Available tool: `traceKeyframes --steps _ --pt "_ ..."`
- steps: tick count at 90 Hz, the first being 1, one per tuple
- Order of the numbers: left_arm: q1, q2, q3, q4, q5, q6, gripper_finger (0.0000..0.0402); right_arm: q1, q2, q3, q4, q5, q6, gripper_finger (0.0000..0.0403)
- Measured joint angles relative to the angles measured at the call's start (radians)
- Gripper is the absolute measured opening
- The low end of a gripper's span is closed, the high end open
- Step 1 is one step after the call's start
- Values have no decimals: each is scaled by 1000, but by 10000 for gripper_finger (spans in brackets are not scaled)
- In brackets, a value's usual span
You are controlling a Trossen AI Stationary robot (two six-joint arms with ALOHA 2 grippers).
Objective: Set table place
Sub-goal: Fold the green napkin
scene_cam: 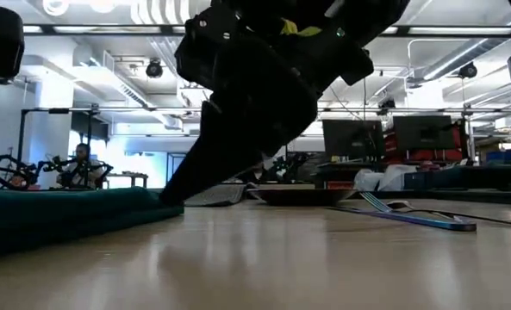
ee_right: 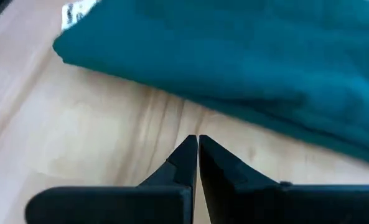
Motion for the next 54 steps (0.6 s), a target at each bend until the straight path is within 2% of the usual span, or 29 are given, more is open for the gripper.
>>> traceKeyframes --steps 27,54 --pt "1 37 -14 12 20 -8 117 0 0 0 1 0 0 2" --pt "1 59 -35 26 32 -32 129 0 0 0 4 0 -1 2"
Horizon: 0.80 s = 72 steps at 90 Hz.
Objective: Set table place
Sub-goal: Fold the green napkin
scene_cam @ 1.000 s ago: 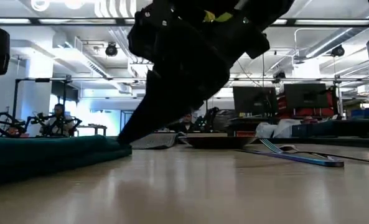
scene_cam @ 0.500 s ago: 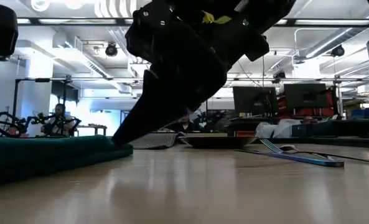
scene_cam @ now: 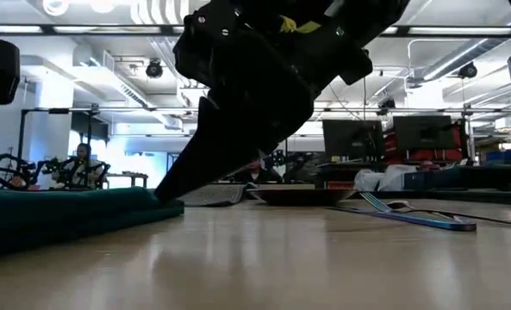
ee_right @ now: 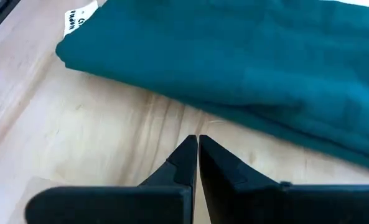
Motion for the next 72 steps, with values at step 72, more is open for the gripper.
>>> traceKeyframes --steps 72 --pt "2 -48 0 18 64 87 17 6 0 -1 41 0 -7 2"
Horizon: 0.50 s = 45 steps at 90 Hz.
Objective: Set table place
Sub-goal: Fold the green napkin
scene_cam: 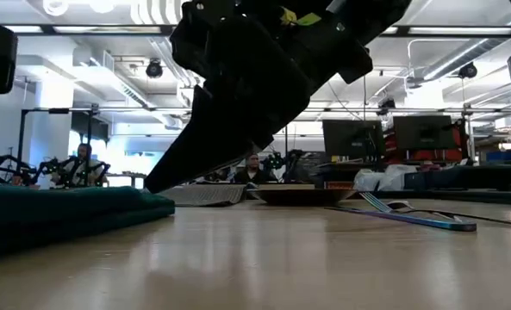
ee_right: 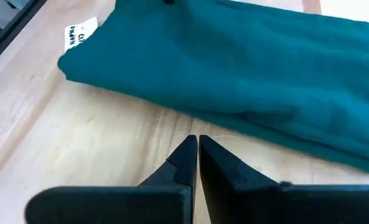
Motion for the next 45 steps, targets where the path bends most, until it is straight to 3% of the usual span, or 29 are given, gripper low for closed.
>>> traceKeyframes --steps 17,30,45 --pt "0 -2 0 -15 121 -17 7 2 0 0 0 0 4 2" --pt "0 -2 0 -8 97 -12 4 2 0 -1 0 0 7 2" --pt "1 -2 -5 -36 121 2 49 2 0 -1 0 0 6 2"
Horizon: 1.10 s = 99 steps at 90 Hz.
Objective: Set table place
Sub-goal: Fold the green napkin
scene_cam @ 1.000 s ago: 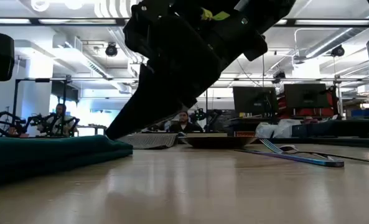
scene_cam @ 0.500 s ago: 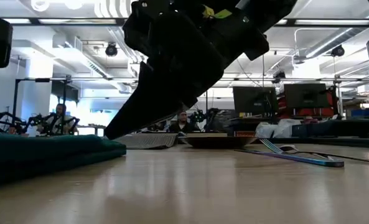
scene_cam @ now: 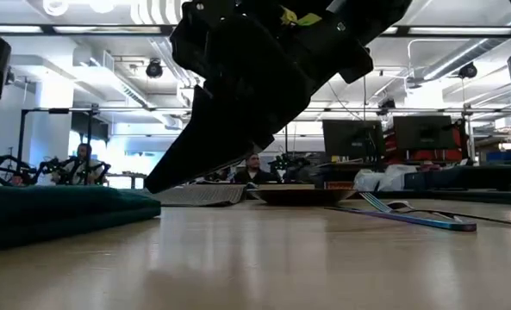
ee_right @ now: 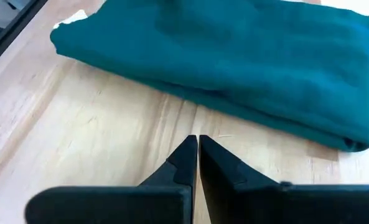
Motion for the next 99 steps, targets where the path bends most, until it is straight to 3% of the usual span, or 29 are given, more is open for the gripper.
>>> traceKeyframes --steps 11,16,21,34,45,67,84,92,99 --pt "3 -24 0 -58 160 -26 98 0 -7 -1 -2 0 -5 2" --pt "2 -45 9 -76 181 -54 115 0 -16 4 -2 0 -8 2" --pt "0 -67 22 -74 139 -55 128 0 -19 19 7 0 -10 2" --pt "-6 -82 39 -73 -83 34 150 0 15 39 172 -3 -16 2" --pt "-7 -72 39 -79 -104 43 157 -4 93 73 315 -2 -15 2" --pt "-22 -63 39 -84 131 -21 146 -17 239 219 298 -31 -4 2" --pt "-23 -76 64 -141 268 -108 124 -15 259 307 249 -39 -21 2" --pt "-22 -78 93 -193 195 -91 114 -21 262 320 220 -35 -32 2" --pt "-32 -79 101 -177 -22 -39 107 -27 262 320 204 -32 -40 2"
